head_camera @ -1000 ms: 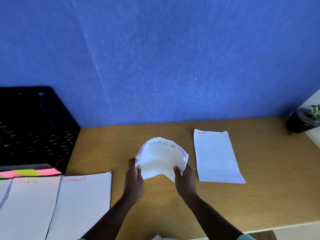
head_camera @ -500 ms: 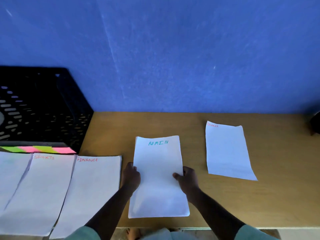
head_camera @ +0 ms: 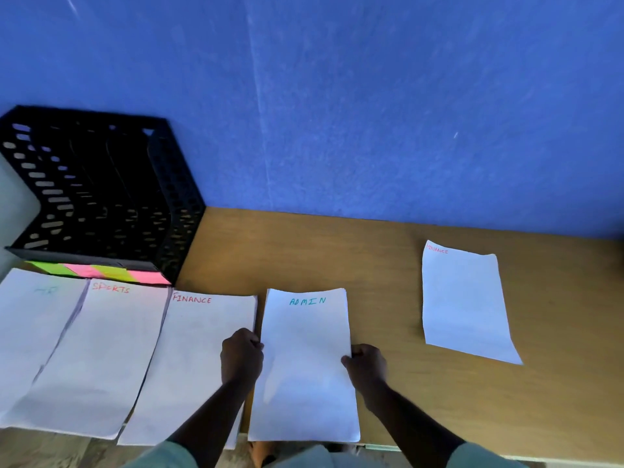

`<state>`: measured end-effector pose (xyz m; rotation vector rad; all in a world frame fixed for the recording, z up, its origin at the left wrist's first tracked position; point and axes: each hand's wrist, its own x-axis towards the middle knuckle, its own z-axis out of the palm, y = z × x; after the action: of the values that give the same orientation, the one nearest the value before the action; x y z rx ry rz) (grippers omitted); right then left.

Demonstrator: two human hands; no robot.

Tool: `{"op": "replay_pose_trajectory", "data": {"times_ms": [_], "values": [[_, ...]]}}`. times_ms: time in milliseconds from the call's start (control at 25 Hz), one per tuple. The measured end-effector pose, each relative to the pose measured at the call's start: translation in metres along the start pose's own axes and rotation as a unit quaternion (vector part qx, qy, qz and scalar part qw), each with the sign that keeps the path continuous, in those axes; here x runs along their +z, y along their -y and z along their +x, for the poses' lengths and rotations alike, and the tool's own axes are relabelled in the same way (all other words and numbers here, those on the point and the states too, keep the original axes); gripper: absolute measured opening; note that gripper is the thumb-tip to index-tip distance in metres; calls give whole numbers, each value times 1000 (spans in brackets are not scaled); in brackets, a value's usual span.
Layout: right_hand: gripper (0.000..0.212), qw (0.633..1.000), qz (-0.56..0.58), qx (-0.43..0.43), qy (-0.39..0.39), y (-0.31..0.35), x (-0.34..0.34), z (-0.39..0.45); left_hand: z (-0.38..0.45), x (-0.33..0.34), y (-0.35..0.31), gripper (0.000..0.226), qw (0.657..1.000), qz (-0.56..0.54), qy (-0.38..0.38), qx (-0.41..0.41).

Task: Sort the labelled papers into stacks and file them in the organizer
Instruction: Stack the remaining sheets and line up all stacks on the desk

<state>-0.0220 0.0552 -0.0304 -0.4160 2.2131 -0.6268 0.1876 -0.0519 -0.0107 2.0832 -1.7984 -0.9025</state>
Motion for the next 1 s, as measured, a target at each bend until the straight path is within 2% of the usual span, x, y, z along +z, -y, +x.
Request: {"op": "replay_pose_trajectory", "data": {"times_ms": [160,360,400,480,520,600,720,840,1000], "values": [[22,999,34,5,-2,1,-5,-2,6,-4,7,10,999,-11,-4,38],[38,980,144,101,-89,-4,-26,19,11,0,-1,10,995,-18,34,90],[42,965,194,133,-116,-5,-35,23,12,3,-3,10,994,-21,44,102],[44,901,348,202,-166,-9,-57,31,8,7,-10,14,990,-33,66,119],[45,867,411,221,-177,-13,-68,37,5,9,-13,16,989,-35,74,125],[40,828,482,225,-176,-23,-87,47,2,14,-19,17,988,-42,87,122],[35,823,507,214,-141,-34,-116,55,-7,18,-30,19,986,-50,91,132],[17,824,513,209,-119,-51,-140,69,-18,30,-46,17,987,-57,87,125],[20,848,485,190,-97,-68,-149,76,-44,49,-68,6,983,-56,129,119]]}}
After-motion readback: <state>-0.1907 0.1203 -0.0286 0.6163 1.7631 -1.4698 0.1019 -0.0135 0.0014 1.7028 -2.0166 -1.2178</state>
